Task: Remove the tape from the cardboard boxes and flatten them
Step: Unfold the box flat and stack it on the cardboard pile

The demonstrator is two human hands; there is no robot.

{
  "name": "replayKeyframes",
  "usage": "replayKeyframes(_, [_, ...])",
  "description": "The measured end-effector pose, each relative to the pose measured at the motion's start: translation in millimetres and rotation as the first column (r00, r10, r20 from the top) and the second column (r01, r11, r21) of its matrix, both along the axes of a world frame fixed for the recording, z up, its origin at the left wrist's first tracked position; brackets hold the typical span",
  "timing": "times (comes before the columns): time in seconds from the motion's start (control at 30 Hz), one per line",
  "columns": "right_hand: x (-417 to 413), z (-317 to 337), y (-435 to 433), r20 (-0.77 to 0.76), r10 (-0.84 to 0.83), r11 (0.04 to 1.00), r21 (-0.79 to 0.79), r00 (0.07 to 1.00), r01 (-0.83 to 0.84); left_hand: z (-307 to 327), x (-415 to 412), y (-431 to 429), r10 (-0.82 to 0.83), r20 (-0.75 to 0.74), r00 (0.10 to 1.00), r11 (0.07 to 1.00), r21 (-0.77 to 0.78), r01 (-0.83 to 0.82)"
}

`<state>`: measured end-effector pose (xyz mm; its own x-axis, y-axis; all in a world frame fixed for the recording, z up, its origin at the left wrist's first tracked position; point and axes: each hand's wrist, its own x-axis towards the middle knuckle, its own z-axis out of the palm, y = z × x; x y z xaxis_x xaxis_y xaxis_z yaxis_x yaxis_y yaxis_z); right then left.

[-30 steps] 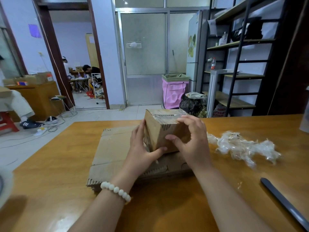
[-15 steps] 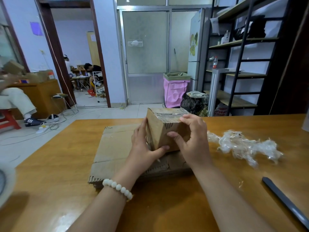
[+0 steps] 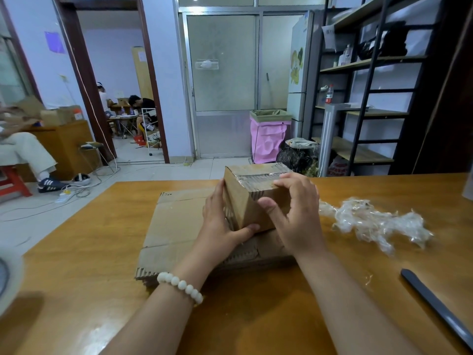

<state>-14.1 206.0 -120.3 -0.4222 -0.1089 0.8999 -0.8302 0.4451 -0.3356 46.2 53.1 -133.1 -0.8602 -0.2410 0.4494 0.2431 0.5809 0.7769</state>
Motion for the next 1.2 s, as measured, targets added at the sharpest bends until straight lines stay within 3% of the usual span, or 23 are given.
replayKeyframes(0.13, [-0.9,0.2,0.2,0.014,-0.004,0.999,0.048,1.000,0.004,-1.4,-0.5,-0.7,-0.008,-0.002,1.000,1.000,-0.001,0.008])
replayKeyframes(0.33, [1.2,5.4,2.4,-0.015,-0.001,0.999,-0.035,1.000,0.001,-2.0,-1.9,-1.3,-0.023,0.027,0.999,1.000,0.012,0.022])
replayKeyframes(0.5, [3.4,2.6,0.0,0.032,-0.011,0.998,0.064,0.999,0.009,-2.0,-0.9,-0.4,-0.002,0.028,1.000,1.000,0.011,0.002])
replayKeyframes(0.77, [-0.9,2.1,-0.5,-0.062,-0.085,0.996,0.021,0.994,0.086,0.0,-1.7,-0.5,-0.007,0.037,0.999,1.000,0.001,0.007])
replayKeyframes(0.87, [2.1,8.4,3.6,-0.027,-0.008,0.998,-0.062,1.000,0.007,-2.5,-2.0,0.3,-0.032,0.070,0.997,0.999,-0.003,0.033])
replayKeyframes(1.03, [3.3,3.7,1.7,0.032,-0.041,0.984,0.174,0.999,0.034,-1.7,-2.5,0.3,-0.010,0.085,0.996,1.000,0.005,0.010])
replayKeyframes(1.2, [3.5,4.1,0.8,-0.027,-0.065,0.994,0.091,0.998,0.067,1.7,-1.2,1.7,-0.013,0.085,0.996,1.000,-0.006,0.013])
